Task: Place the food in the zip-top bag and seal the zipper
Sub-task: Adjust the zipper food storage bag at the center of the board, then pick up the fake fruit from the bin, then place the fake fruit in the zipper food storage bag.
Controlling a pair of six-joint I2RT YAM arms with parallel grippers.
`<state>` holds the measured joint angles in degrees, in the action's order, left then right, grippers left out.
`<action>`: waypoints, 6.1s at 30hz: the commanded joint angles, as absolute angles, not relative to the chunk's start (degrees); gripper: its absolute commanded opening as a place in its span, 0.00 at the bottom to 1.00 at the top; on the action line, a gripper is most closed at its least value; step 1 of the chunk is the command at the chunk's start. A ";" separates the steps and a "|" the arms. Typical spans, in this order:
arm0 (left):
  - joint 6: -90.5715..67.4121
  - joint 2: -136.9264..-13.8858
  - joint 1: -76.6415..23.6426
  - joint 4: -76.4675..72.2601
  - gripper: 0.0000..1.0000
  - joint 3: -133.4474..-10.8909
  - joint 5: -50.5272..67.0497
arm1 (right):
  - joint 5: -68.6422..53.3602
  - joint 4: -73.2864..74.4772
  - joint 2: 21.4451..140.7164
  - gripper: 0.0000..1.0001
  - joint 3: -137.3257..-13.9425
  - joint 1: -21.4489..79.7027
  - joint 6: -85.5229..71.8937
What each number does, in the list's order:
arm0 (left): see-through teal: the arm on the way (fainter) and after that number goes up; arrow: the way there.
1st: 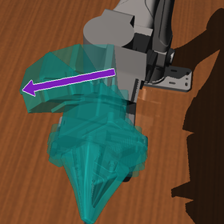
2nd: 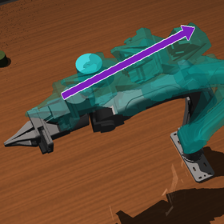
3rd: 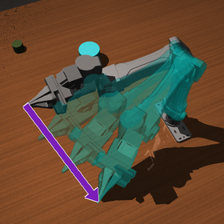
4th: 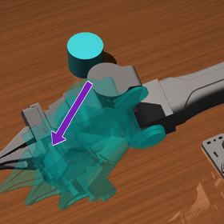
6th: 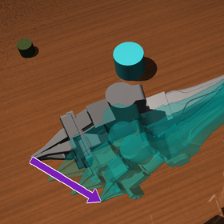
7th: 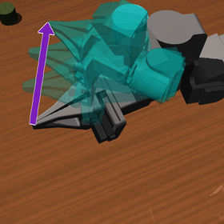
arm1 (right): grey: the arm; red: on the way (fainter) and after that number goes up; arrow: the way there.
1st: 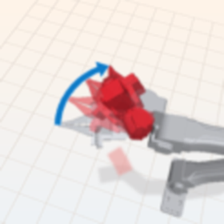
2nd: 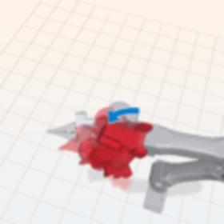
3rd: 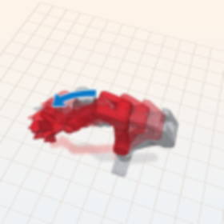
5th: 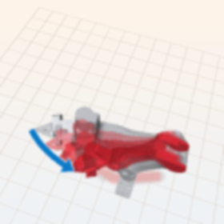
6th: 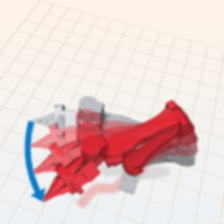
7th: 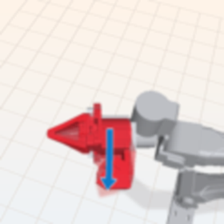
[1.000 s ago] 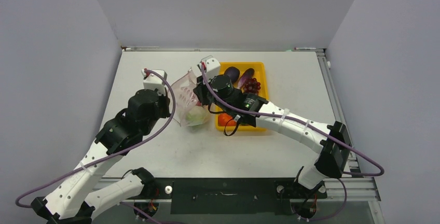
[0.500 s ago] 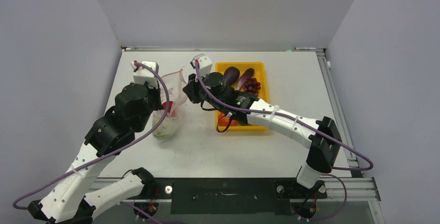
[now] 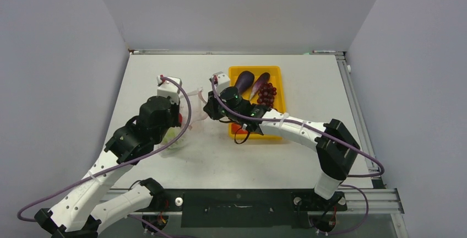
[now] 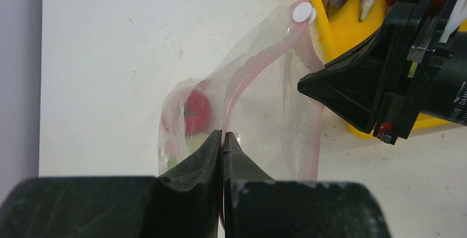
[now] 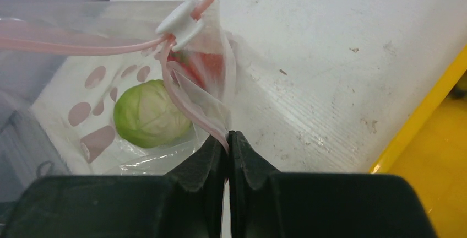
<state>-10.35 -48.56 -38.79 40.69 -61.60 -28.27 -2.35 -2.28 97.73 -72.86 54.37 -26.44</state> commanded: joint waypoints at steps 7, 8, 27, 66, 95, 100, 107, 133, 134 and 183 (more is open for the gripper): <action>-12.22 -47.32 -38.52 34.68 0.00 -56.75 -22.05 | -3.01 -2.25 90.37 0.05 -66.47 54.27 -26.33; -12.17 -47.43 -38.55 34.52 0.00 -56.43 -21.53 | -2.88 -2.09 89.97 0.05 -65.98 54.43 -26.27; -11.37 -46.59 -36.85 32.19 0.00 -53.60 -15.21 | 3.57 -1.75 83.65 0.21 -59.20 55.01 -27.57; -10.99 -45.88 -36.65 32.45 0.00 -53.05 -14.93 | 13.14 8.85 69.25 0.97 -49.68 48.13 -24.30; -10.90 -46.49 -36.45 32.50 0.00 -53.01 -14.85 | -8.59 0.51 87.83 0.90 -51.53 39.93 -21.74; -10.90 -46.67 -36.47 32.60 0.00 -53.05 -14.85 | -9.41 -1.60 90.14 0.90 -51.94 39.62 -22.00; -10.90 -46.76 -36.47 32.56 0.00 -53.02 -14.94 | -9.93 -2.69 92.43 0.90 -51.88 39.57 -22.48; -10.90 -46.49 -36.47 32.66 0.00 -53.03 -14.94 | -10.10 -1.45 89.95 0.40 -51.49 39.46 -22.44; -10.90 -46.49 -36.47 32.69 0.00 -53.01 -14.91 | -9.88 -1.22 89.51 0.39 -51.62 39.54 -22.48; -11.07 -45.63 -36.30 32.65 0.00 -52.78 -14.41 | -6.12 -4.03 74.07 0.34 -64.49 56.26 -20.54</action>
<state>-11.35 -46.33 -36.64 35.70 -52.97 -14.90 -5.48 2.26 72.47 -60.77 54.59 -20.18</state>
